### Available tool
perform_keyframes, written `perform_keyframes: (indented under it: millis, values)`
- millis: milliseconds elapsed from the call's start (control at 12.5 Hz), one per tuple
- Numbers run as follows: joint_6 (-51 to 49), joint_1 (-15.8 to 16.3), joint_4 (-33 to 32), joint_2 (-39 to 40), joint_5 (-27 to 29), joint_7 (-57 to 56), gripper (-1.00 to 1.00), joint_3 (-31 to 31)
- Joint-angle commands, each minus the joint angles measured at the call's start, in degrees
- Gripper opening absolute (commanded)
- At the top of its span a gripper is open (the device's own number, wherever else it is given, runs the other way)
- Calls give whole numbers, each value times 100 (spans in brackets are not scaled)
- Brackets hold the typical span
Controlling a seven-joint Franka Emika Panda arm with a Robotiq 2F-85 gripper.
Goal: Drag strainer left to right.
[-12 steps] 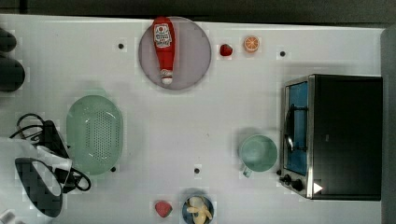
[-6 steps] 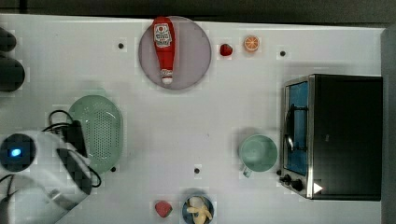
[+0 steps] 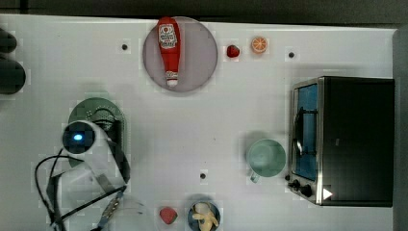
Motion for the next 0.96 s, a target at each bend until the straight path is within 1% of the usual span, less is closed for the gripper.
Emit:
perform_keyframes:
  millis: [80, 240, 480, 720, 960]
  values:
    - [178, 125, 38, -66, -72, 178, 100, -101]
    - [181, 205, -2, -44, -80, 168, 100, -291]
    - [200, 192, -76, -86, -161, 165, 100, -406]
    - [207, 115, -197, -227, -213, 120, 100, -619]
    - [203, -58, -421, -432, -266, 117, 100, -796]
